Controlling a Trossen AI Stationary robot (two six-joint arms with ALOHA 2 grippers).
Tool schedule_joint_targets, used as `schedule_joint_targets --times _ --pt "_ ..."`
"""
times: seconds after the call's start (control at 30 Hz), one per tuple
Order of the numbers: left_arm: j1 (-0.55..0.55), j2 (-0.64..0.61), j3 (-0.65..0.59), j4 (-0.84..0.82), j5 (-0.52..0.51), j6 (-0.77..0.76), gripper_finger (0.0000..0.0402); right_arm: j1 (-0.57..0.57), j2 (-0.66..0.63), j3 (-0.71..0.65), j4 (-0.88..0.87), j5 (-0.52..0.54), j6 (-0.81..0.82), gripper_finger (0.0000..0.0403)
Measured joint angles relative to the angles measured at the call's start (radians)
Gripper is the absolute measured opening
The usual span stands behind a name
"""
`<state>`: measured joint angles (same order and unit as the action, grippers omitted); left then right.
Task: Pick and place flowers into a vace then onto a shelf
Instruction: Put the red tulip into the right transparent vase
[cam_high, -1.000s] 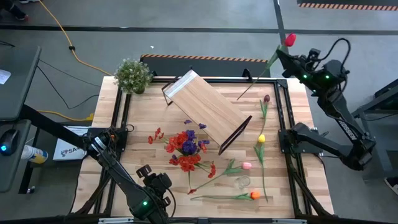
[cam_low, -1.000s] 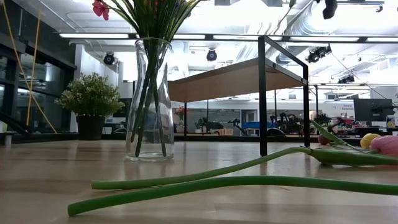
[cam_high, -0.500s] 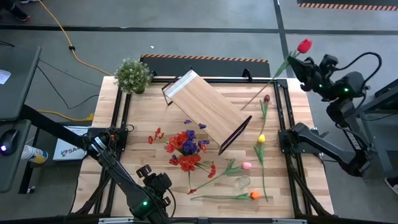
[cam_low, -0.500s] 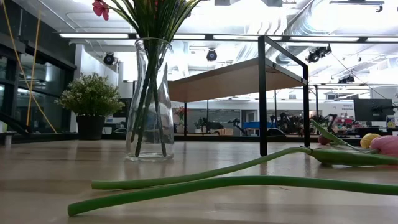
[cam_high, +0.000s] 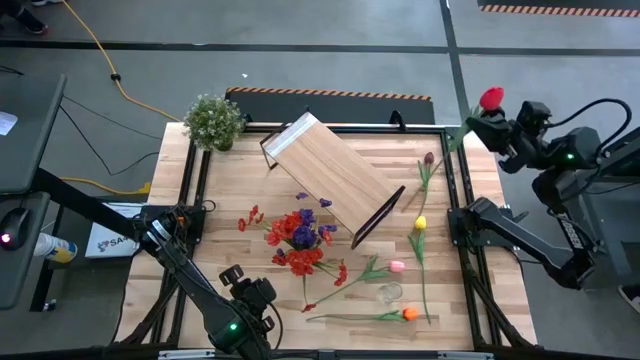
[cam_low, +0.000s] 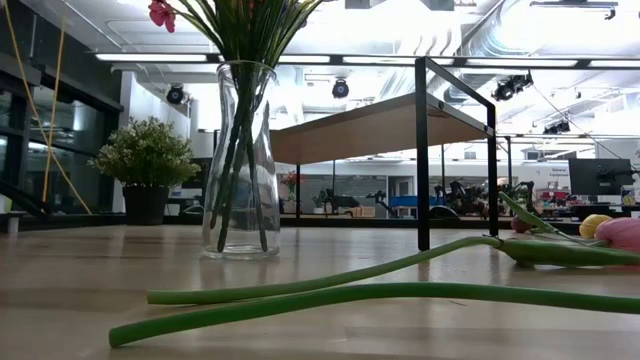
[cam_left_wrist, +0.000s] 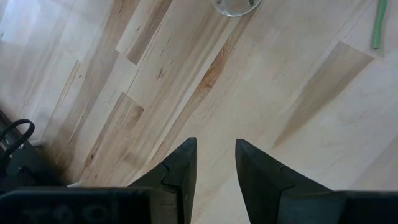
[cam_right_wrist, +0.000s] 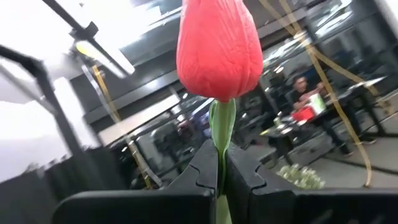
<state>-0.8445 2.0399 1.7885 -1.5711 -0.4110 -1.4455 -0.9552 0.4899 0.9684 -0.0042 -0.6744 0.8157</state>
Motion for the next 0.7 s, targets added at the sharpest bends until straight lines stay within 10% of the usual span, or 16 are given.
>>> schedule_joint_targets --times 0.7 --pt "0.0 0.0 0.0 0.008 0.0 0.0 0.0145 0.0 -0.003 0.0 -0.143 -0.233 -0.051 0.0003"
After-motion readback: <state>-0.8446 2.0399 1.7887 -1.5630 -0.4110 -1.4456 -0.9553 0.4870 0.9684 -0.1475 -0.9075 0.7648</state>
